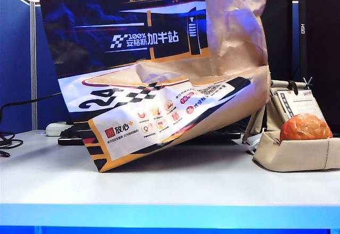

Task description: Open the paper bag and put two oranges into the paper bag.

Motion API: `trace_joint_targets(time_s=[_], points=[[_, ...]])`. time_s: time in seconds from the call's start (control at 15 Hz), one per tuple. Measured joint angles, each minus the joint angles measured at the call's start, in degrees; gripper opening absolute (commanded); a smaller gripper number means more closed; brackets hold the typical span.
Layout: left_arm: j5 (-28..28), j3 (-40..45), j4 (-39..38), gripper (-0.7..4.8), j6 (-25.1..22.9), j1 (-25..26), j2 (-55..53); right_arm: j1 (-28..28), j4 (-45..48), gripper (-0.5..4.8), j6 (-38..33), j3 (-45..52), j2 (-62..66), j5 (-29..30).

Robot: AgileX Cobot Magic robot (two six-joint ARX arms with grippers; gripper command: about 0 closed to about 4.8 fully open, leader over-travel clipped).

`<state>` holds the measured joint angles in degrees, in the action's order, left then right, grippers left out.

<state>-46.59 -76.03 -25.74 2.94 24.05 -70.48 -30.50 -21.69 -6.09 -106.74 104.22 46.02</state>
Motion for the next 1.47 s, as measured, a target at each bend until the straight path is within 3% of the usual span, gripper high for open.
trace_joint_targets(time_s=[0.13,0.27,0.4,0.47,0.53,0.6,0.67,0.73,0.87,0.93,1.07,1.47], points=[[7.06,1.22,-1.51,2.79,-2.82,-10.49,2.23,-0.17,1.01,-0.06,0.07,0.0,0.09,-1.29],[19.41,1.31,-1.31,2.77,-3.15,-20.61,7.98,-0.24,1.33,-0.06,0.13,0.0,0.09,-1.44],[27.87,2.1,0.83,2.77,-3.1,-27.67,16.37,-0.24,1.33,-0.06,0.15,0.0,0.11,-2.19],[30.21,6.64,4.7,2.77,-3.21,-29.46,24.09,-0.26,1.33,-0.05,0.15,0.0,0.11,-2.51],[31.78,12.59,7.23,2.77,-3.3,-30.47,30.49,-0.24,1.42,-0.03,0.15,0.0,0.11,-2.6],[33.62,21.03,7.37,2.77,-3.17,-30.51,38.16,-0.31,1.49,0.32,0.15,0.0,0.11,-2.58],[36.0,29.27,7.04,2.77,-3.15,-30.32,45.99,-0.33,1.6,1.23,0.15,0.0,0.11,-2.56],[36.33,36.92,7.37,2.77,-2.89,-30.32,54.25,-0.33,1.66,2.76,0.2,0.0,0.11,-2.6],[43.15,48.35,10.93,2.79,0.26,-30.38,70.84,-0.26,1.57,2.9,-0.07,0.04,0.15,-3.32],[44.74,48.74,11.85,2.78,0.81,-30.38,69.57,-0.2,1.2,3.13,-0.09,0.04,0.17,-4.04],[42.75,48.7,10.1,2.78,0.37,-30.03,68.37,-0.92,0.52,3.77,-0.02,0.02,0.13,-4.87],[40.28,48.74,7.56,2.78,0.37,-30.01,68.26,-1.11,6.27,3.78,-0.02,0.0,-2.84,-9.2]])
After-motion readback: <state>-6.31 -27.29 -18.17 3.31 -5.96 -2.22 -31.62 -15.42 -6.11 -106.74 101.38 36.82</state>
